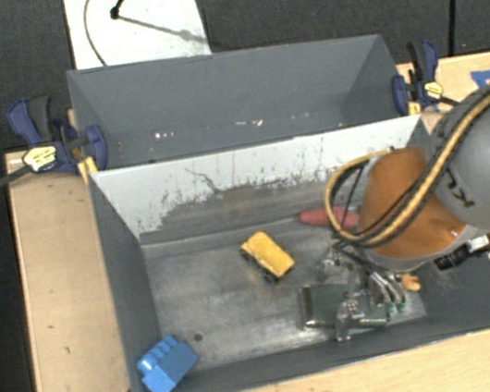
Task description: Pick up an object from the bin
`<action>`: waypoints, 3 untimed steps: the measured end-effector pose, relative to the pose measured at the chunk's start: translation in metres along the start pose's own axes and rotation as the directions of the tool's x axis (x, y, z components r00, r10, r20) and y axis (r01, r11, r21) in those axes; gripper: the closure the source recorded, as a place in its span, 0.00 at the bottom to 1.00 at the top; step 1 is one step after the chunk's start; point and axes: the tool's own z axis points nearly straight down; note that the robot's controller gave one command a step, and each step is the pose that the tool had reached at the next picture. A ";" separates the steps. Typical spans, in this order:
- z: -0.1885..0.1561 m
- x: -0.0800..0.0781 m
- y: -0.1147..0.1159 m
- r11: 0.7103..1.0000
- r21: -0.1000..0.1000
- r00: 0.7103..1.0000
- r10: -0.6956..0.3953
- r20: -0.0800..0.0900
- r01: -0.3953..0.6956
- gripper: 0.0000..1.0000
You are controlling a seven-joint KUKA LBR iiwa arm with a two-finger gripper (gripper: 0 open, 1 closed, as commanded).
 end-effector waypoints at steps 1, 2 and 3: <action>-0.030 0.009 0.004 0.998 0.002 0.998 -0.058 -0.016 0.058 0.00; -0.014 0.002 0.002 1.000 0.001 1.000 -0.020 -0.013 0.020 0.00; -0.006 0.005 0.000 0.998 0.002 0.998 -0.068 -0.004 0.068 1.00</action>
Offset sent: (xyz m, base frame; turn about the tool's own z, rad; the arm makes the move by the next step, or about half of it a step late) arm 0.0000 0.0000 0.0000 0.0000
